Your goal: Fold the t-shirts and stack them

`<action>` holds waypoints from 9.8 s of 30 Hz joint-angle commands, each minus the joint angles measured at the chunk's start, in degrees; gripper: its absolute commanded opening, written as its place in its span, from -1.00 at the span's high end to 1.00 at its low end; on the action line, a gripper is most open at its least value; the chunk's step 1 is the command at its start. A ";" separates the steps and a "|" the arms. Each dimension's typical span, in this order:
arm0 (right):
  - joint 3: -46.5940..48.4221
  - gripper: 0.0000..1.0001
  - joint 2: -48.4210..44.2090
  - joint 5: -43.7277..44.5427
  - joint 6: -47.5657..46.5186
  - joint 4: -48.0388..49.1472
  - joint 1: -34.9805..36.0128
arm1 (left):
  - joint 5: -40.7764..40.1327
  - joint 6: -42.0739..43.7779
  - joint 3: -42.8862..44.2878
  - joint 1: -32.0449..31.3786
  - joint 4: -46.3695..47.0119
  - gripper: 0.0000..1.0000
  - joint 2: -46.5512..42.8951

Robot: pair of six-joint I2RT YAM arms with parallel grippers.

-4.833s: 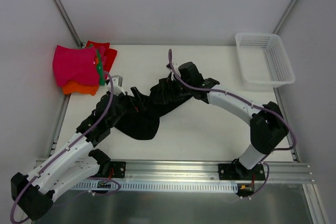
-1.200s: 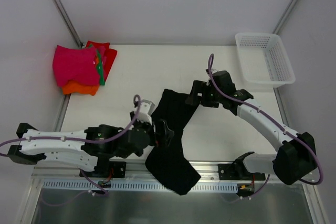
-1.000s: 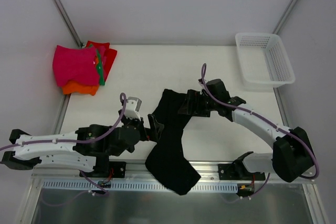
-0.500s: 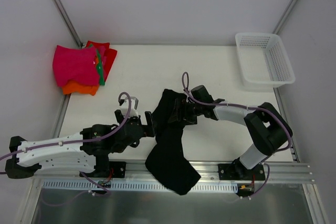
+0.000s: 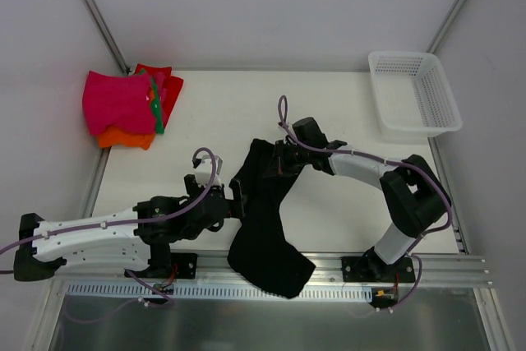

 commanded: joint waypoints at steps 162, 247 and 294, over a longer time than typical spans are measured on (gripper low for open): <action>-8.33 0.99 -43.97 60.65 -3.26 -44.52 -7.96 | 9.18 28.07 12.51 6.11 10.81 1.00 20.07; -11.58 0.99 -44.41 57.48 -5.11 -42.06 -9.90 | 40.27 43.36 26.75 21.93 38.29 -0.82 60.39; -12.64 0.99 -45.65 57.13 -5.55 -41.89 -11.22 | 12.78 36.59 14.44 20.44 31.97 1.00 40.19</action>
